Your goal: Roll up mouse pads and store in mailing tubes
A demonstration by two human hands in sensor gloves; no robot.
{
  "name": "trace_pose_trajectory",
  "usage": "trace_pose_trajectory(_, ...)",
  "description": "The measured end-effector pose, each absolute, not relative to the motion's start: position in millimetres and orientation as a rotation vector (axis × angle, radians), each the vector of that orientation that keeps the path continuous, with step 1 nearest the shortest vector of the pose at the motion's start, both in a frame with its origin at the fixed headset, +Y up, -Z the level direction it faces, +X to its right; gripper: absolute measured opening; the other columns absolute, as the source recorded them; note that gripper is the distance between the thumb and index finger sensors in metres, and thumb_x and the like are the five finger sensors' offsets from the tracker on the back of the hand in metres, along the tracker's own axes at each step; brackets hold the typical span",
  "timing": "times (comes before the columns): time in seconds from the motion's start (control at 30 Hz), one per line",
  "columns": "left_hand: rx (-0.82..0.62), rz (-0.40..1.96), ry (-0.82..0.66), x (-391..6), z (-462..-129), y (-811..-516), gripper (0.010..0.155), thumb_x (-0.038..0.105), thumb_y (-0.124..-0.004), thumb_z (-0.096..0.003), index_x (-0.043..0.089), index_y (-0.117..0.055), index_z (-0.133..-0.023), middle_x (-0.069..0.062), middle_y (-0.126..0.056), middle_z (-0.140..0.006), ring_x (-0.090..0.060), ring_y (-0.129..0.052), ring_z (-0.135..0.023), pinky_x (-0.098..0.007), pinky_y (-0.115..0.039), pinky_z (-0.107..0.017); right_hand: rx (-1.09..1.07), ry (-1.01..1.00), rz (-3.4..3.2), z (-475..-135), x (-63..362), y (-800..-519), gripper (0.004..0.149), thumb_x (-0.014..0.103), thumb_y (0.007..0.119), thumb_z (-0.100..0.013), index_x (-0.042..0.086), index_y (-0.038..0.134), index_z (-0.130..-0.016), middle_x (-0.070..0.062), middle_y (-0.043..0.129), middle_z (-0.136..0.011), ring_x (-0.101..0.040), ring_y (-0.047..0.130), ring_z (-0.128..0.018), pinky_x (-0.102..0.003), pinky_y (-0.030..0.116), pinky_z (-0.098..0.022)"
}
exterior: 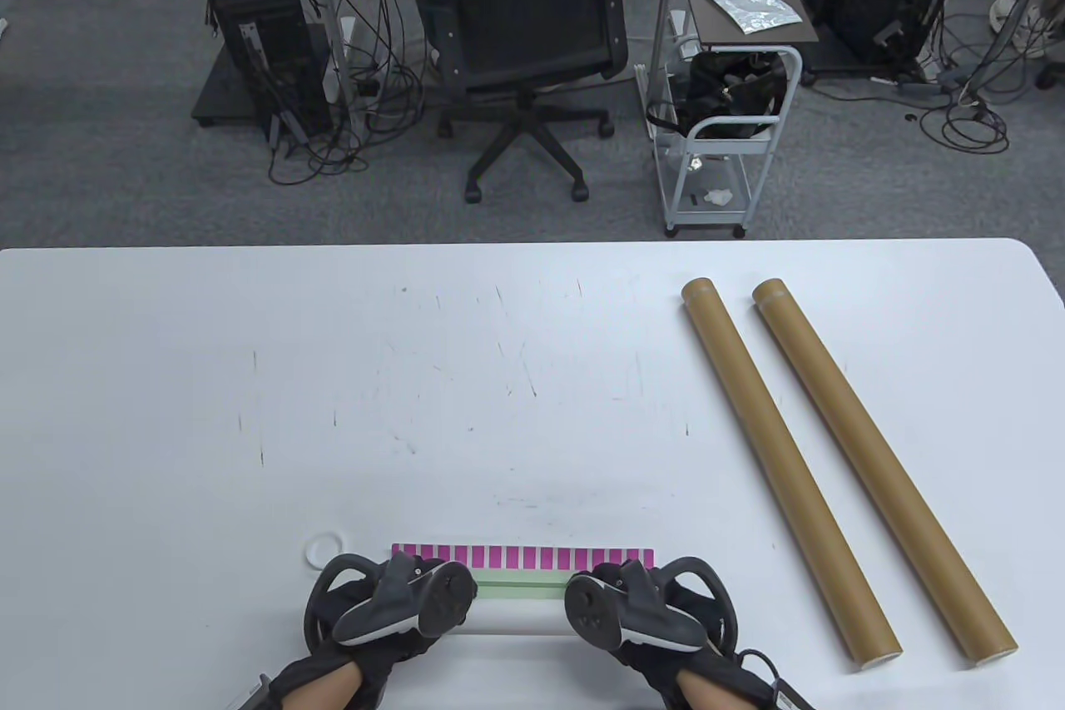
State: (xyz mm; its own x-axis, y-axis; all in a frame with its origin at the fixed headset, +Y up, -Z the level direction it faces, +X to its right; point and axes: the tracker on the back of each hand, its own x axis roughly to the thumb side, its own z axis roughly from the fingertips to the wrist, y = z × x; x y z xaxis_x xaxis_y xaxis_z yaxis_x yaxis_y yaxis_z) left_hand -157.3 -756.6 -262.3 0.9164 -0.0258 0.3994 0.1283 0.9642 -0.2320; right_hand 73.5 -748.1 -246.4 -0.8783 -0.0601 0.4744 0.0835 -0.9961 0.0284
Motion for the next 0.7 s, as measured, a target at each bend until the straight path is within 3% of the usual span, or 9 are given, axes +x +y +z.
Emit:
trace_pose_trajectory(0.2,-0.252,-0.116,-0.415,-156,-262,-757,0.048,0.046,-0.060,-0.0425,0.041,-0.073,-0.088,0.013,-0.086,-0.089,-0.014,-0.091,-0.080,-0.033,-0.081,-0.066,-0.723,-0.127,-2.947,-250,67,-749,0.049,0.035,0.075,-0.040,0.029,0.071,-0.089,0.002,0.081,-0.086,-0.022,0.087,-0.072,-0.037,0.078,-0.056)
trace_pose_trajectory(0.37,-0.032,-0.268,-0.462,-154,-253,-751,0.053,0.054,-0.064,-0.0396,0.047,-0.065,-0.092,0.018,-0.076,-0.098,-0.009,-0.081,-0.093,-0.029,-0.075,-0.073,-0.717,-0.161,-2.963,-253,68,-751,0.049,0.033,0.072,-0.042,0.028,0.071,-0.090,0.001,0.081,-0.088,-0.023,0.087,-0.073,-0.038,0.077,-0.057)
trace_pose_trajectory(0.43,-0.048,-0.261,-0.479,-155,-253,-752,0.048,0.053,-0.065,-0.0397,0.048,-0.070,-0.087,0.020,-0.081,-0.092,-0.007,-0.085,-0.088,-0.026,-0.077,-0.070,-0.709,-0.169,-2.957,-254,67,-752,0.049,0.032,0.069,-0.043,0.028,0.070,-0.092,0.001,0.080,-0.090,-0.024,0.086,-0.075,-0.039,0.076,-0.058)
trace_pose_trajectory(0.57,-0.155,-0.148,-0.440,-159,-259,-754,0.047,0.050,-0.065,-0.0403,0.044,-0.074,-0.086,0.016,-0.088,-0.086,-0.009,-0.093,-0.078,-0.027,-0.083,-0.063,-0.712,-0.190,-2.946,-253,68,-754,0.049,0.032,0.065,-0.044,0.027,0.068,-0.093,0.000,0.079,-0.091,-0.025,0.084,-0.077,-0.041,0.074,-0.060)
trace_pose_trajectory(0.7,-0.188,-0.162,-0.467,-156,-254,-752,0.046,0.047,-0.066,-0.0400,0.041,-0.078,-0.084,0.013,-0.092,-0.083,-0.011,-0.096,-0.075,-0.028,-0.085,-0.060,-0.731,-0.338,-2.985,-251,69,-752,0.049,0.032,0.066,-0.044,0.026,0.069,-0.093,-0.001,0.080,-0.090,-0.025,0.085,-0.076,-0.041,0.074,-0.060)
